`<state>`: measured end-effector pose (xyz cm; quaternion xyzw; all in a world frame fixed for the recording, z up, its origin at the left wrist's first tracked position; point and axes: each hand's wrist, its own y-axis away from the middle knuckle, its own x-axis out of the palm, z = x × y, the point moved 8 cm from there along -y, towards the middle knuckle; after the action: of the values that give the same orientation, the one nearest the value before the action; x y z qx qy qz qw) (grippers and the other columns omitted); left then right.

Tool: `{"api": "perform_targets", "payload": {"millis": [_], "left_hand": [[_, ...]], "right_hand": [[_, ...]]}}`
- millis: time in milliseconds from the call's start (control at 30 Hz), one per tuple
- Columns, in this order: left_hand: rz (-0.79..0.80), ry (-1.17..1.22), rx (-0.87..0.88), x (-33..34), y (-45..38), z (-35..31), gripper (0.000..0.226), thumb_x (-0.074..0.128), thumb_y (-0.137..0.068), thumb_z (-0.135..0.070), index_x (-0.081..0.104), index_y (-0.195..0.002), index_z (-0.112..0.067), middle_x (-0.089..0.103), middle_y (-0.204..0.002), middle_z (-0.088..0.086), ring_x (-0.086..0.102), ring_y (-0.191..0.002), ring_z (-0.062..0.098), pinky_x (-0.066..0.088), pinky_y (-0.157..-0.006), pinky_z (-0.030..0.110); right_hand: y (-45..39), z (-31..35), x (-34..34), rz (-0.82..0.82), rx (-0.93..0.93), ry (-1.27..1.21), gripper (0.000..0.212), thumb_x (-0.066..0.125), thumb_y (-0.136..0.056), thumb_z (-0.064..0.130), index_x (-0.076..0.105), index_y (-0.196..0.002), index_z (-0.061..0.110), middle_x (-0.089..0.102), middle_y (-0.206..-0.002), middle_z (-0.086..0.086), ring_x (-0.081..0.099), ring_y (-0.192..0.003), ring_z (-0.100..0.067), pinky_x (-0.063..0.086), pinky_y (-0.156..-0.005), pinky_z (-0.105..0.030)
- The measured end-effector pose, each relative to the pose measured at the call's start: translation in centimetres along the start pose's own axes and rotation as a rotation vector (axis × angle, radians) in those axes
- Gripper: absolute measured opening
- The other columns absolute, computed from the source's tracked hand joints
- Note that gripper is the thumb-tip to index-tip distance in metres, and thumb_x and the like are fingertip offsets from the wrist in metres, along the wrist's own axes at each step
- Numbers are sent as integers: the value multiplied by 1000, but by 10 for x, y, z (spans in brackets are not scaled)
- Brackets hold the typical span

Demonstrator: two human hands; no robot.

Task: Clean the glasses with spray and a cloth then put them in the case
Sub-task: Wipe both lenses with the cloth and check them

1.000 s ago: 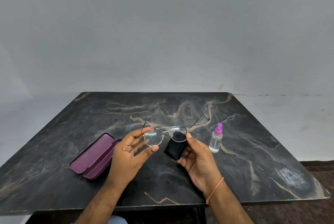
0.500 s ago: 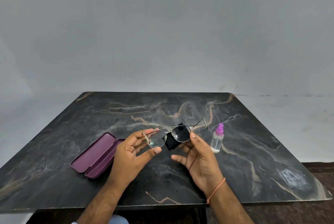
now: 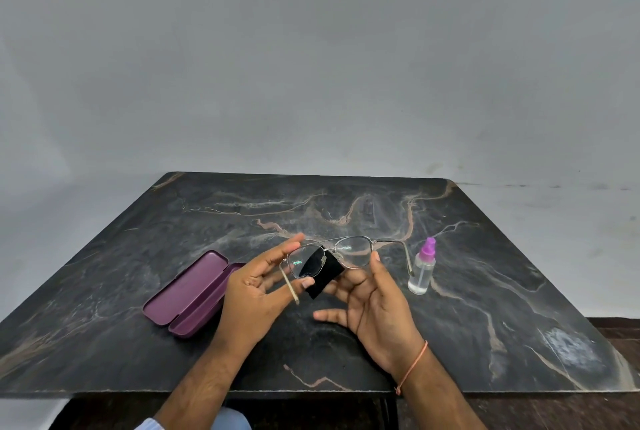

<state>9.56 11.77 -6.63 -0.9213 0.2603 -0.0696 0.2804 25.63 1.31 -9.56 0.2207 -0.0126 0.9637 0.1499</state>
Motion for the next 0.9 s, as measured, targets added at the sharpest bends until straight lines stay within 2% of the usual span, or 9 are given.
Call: {"api": "perform_targets", "payload": {"millis": [167, 267, 400, 567, 700, 767, 900], "left_hand": [[-3, 26, -24, 0, 0, 1, 65, 94, -81, -12, 76, -143, -22, 77, -145, -8, 71, -140, 14, 60, -110, 28], [-4, 31, -29, 0, -1, 2, 65, 94, -82, -12, 76, -143, -23, 78, -143, -8, 72, -137, 14, 60, -109, 29], [-2, 49, -36, 2, -1, 0, 65, 95, -83, -7, 78, -139, -34, 79, -141, -8, 73, -136, 14, 61, -107, 27], [-20, 94, -80, 2, -2, -3, 61, 98, -78, -31, 79, -135, -42, 82, -135, -8, 73, -135, 13, 59, -109, 26], [-13, 121, -91, 4, -2, -5, 59, 95, -77, -32, 80, -132, -47, 83, -132, -7, 73, -135, 13, 58, -108, 22], [-15, 126, -96, 4, -2, -5, 59, 97, -77, -27, 81, -131, -45, 84, -131, -6, 74, -134, 14, 58, -108, 22], [13, 106, -88, 4, -1, -2, 61, 96, -80, -8, 80, -137, -24, 83, -133, 0, 78, -130, 20, 60, -108, 27]], "right_hand": [[-2, -2, 6, 86, 27, 157, 101, 7, -101, 78, 67, -148, 12, 65, -153, -13, 58, -142, -28, 50, -107, -50], [-2, -3, 8, 125, 29, 187, 104, 2, -100, 80, 65, -151, 15, 63, -156, -12, 57, -143, -29, 48, -108, -49], [-3, -4, 11, 171, 36, 210, 107, -1, -97, 84, 61, -155, 19, 59, -160, -9, 52, -149, -33, 41, -112, -52], [-4, -5, 16, 242, 39, 224, 110, -3, -94, 87, 52, -161, 20, 53, -166, -9, 50, -150, -29, 34, -114, -51], [-5, -6, 17, 269, 49, 191, 113, -2, -93, 88, 56, -159, 17, 55, -164, -13, 50, -148, -28, 35, -115, -50], [-5, -6, 17, 259, 46, 166, 112, 1, -93, 89, 57, -157, 15, 56, -162, -13, 53, -144, -25, 37, -113, -50], [-5, -10, 18, 242, 51, 73, 110, 15, -92, 93, 55, -159, 15, 61, -156, -6, 56, -134, -16, 43, -109, -48]]}}
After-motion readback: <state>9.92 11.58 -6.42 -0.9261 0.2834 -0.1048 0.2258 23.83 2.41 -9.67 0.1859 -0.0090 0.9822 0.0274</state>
